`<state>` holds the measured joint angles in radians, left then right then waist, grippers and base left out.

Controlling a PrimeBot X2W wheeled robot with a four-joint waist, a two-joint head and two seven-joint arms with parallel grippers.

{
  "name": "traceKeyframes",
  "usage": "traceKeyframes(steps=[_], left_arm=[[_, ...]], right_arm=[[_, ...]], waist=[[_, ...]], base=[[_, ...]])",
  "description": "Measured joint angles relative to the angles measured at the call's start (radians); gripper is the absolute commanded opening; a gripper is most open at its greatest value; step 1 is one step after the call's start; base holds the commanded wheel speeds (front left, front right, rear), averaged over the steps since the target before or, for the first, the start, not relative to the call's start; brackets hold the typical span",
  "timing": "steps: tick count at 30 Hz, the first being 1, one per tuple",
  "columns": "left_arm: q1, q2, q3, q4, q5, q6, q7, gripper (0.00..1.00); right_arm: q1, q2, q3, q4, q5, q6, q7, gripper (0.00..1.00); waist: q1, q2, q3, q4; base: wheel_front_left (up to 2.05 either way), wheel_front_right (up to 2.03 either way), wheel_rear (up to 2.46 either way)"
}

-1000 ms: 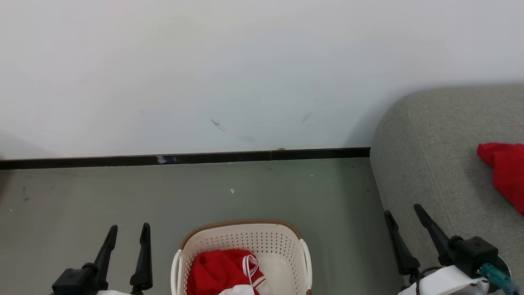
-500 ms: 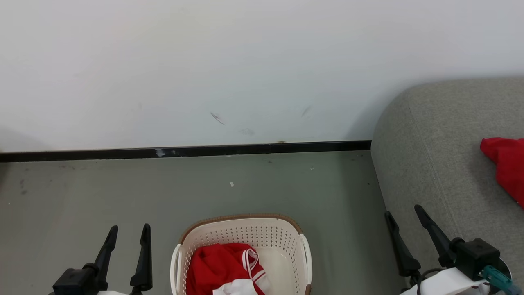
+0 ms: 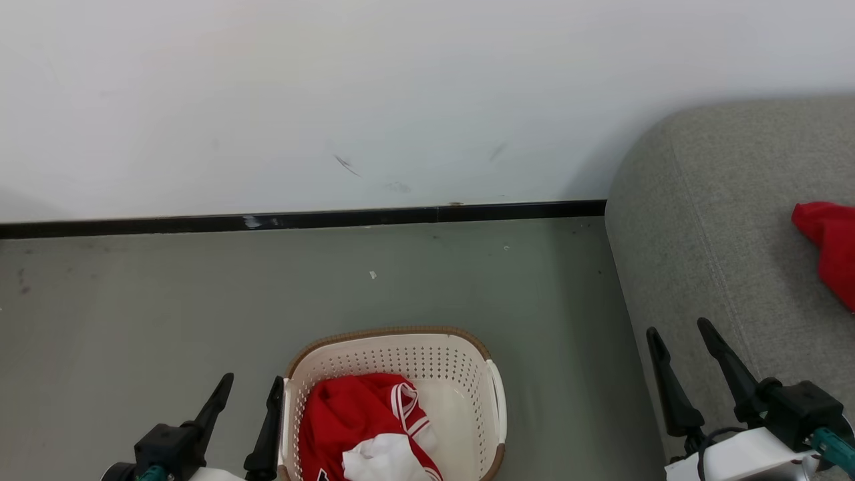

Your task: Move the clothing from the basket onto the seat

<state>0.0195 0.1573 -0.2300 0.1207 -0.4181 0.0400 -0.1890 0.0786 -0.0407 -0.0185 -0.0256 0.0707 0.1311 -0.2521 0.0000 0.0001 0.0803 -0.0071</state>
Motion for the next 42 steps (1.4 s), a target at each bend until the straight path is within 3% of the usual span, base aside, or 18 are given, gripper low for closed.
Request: traceKeyframes(steps=[20,42], left_arm=[[-0.179,-0.006,-0.125,0.171,0.096,-0.061,0.084,1.00],[-0.385,-0.026,-0.189,0.348,0.175,-0.080,0.123,1.00]], right_arm=[[-0.024,0.001,-0.039,-0.105,-0.030,0.000,0.000,1.00],[-0.148,0.001,-0.024,-0.163,-0.026,0.000,0.000,1.00]], waist=[[0.0001,0.0000,0.163,-0.042],[0.0001,0.0000,0.400,-0.110]], base=[[0.00,0.00,0.00],[0.00,0.00,0.00]])
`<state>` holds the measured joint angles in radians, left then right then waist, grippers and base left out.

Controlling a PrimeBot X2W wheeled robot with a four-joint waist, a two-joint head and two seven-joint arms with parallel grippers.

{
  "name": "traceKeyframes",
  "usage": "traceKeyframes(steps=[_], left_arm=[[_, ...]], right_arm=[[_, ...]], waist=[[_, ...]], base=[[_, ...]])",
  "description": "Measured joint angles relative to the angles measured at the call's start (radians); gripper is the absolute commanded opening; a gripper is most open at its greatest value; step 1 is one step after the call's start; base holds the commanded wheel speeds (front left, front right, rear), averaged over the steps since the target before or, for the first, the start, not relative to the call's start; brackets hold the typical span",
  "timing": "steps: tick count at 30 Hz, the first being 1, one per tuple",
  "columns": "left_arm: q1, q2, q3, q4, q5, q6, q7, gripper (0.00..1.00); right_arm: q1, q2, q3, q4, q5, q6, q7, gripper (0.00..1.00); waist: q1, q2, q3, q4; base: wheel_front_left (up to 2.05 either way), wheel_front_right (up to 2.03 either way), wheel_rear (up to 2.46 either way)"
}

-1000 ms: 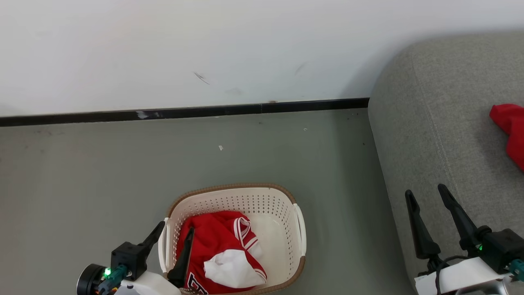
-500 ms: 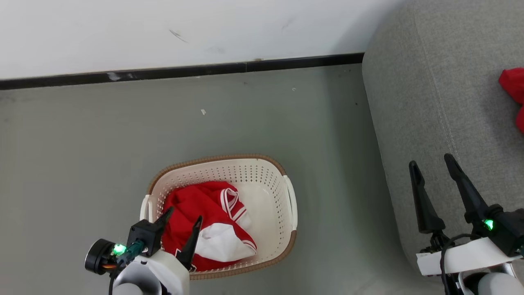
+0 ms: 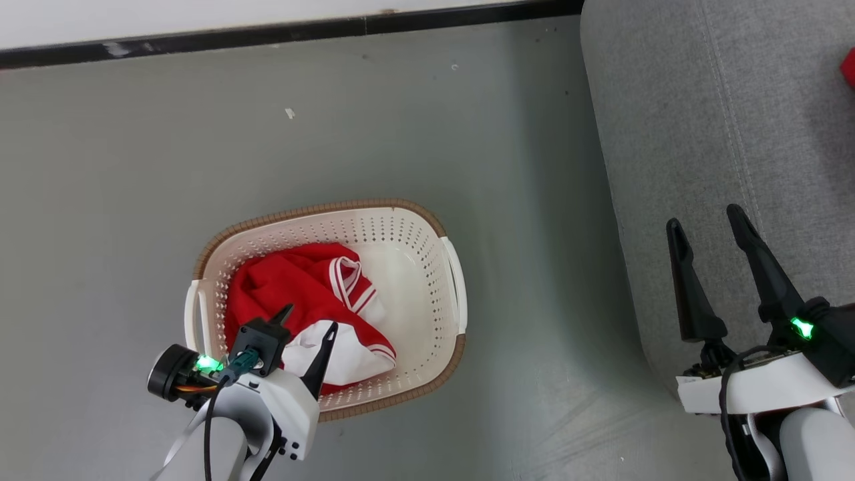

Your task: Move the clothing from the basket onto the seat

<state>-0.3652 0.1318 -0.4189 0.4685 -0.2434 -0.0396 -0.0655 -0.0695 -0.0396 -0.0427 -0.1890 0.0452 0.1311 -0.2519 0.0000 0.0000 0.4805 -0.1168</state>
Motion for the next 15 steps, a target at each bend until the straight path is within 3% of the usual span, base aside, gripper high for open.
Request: traceKeyframes(steps=[15], left_arm=[[-0.133,0.012,-0.029,0.139,0.060,-0.007,0.029,1.00]], right_arm=[[-0.091,0.000,0.006,-0.020,0.018,0.000,0.000,1.00]], waist=[[0.0000,0.0000,0.153,-0.047]], base=[[0.00,0.00,0.00]])
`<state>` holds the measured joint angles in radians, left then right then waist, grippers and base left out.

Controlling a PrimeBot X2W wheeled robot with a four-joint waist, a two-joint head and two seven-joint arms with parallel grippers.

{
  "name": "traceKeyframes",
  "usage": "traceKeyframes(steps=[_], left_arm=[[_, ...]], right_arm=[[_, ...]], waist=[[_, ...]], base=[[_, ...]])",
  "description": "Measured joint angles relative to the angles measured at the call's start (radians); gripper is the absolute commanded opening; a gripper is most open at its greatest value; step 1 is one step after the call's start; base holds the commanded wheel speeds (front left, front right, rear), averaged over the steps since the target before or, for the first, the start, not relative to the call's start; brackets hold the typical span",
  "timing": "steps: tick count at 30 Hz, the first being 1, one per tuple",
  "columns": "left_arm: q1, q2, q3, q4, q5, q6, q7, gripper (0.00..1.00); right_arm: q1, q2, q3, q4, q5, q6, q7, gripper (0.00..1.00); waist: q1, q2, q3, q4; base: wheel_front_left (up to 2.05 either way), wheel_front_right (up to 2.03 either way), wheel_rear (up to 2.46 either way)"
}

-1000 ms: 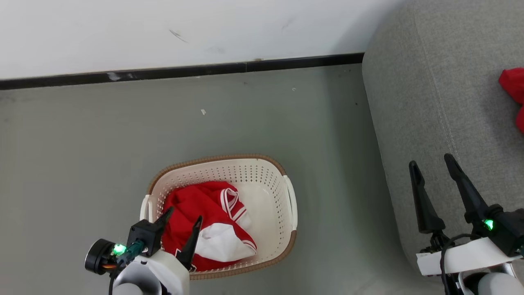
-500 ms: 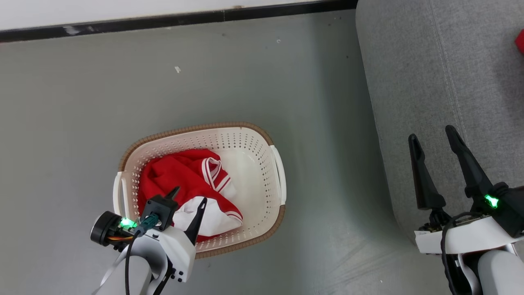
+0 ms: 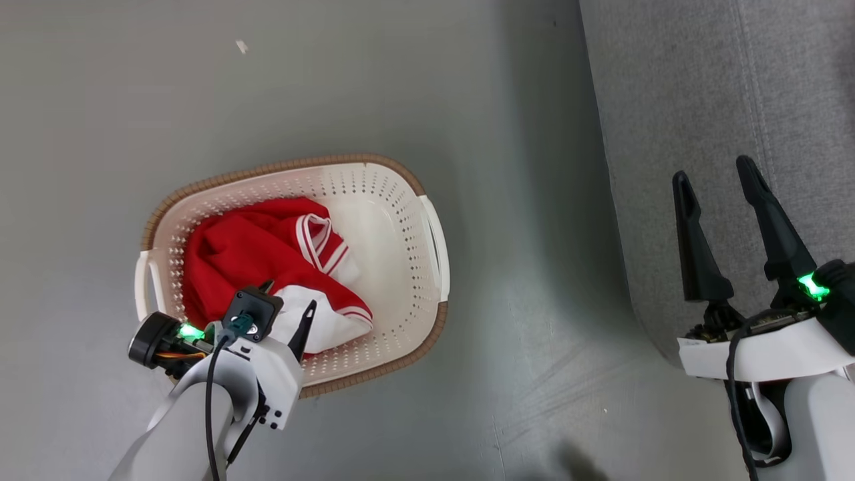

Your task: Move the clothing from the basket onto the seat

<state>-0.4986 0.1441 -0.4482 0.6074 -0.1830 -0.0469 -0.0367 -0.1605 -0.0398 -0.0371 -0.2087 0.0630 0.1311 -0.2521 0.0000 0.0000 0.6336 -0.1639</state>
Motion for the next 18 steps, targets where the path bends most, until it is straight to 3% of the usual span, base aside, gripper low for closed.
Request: traceKeyframes(steps=[18], left_arm=[[-0.136,0.012,-0.053,0.115,0.058,-0.026,0.010,1.00]], right_arm=[[-0.111,0.000,0.017,-0.007,0.017,0.000,0.000,1.00]], waist=[[0.0000,0.0000,0.155,-0.044]], base=[[0.00,0.00,0.00]])
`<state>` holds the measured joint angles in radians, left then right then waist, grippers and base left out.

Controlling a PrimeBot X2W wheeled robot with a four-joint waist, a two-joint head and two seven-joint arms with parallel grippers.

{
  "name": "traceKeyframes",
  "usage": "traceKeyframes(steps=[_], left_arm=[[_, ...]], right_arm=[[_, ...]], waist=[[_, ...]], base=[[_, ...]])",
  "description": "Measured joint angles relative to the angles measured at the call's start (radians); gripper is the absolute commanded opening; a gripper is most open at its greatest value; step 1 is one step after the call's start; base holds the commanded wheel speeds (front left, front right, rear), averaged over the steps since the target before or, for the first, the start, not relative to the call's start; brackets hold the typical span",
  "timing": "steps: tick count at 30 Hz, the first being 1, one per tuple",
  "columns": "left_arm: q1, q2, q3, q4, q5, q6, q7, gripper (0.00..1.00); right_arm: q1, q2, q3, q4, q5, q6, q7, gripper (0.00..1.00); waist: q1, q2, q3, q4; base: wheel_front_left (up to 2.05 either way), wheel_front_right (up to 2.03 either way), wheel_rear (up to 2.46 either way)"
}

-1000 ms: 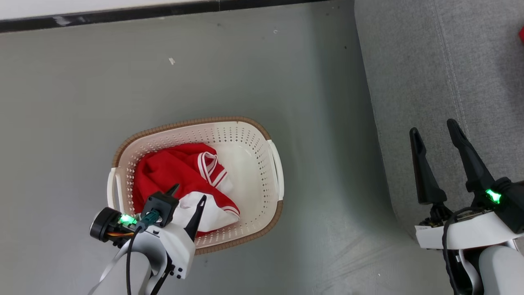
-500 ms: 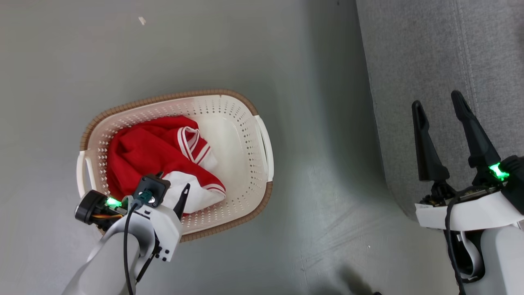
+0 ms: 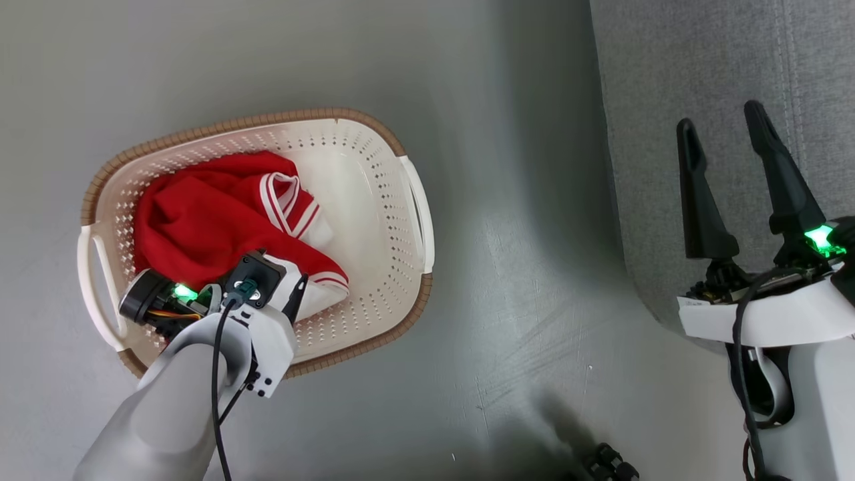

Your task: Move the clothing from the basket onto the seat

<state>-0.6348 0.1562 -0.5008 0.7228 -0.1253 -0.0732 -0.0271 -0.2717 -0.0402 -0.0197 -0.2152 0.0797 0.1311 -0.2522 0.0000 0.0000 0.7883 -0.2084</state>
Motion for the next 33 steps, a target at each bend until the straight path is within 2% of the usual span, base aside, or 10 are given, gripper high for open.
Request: traceKeyframes(steps=[18,30,31,32,33], left_arm=[[-0.103,0.000,-0.019,0.117,0.020,-0.005,0.036,1.00],[-0.157,-0.025,-0.018,0.189,0.022,0.002,0.054,1.00],[-0.161,-0.027,-0.018,0.194,0.022,0.002,0.054,0.91],[-0.165,-0.031,-0.018,0.198,0.022,0.002,0.054,0.47],[-0.169,-0.033,-0.018,0.202,0.022,0.002,0.054,0.35]], right_arm=[[-0.054,0.000,0.004,-0.004,0.000,0.000,0.000,1.00],[-0.086,-0.001,0.002,-0.008,-0.001,0.000,0.000,1.00],[-0.086,-0.001,0.001,-0.008,-0.001,0.000,0.000,1.00],[-0.086,-0.001,-0.001,-0.008,-0.002,0.000,0.000,1.00],[-0.087,-0.001,-0.002,-0.008,-0.002,0.000,0.000,1.00]], waist=[[0.0000,0.0000,0.102,-0.014],[0.0000,0.0000,0.145,-0.010],[0.0000,0.0000,0.147,-0.008],[0.0000,0.0000,0.148,-0.007],[0.0000,0.0000,0.149,-0.005]], base=[[0.00,0.00,0.00],[0.00,0.00,0.00],[0.00,0.00,0.00],[0.00,0.00,0.00],[0.00,0.00,0.00]])
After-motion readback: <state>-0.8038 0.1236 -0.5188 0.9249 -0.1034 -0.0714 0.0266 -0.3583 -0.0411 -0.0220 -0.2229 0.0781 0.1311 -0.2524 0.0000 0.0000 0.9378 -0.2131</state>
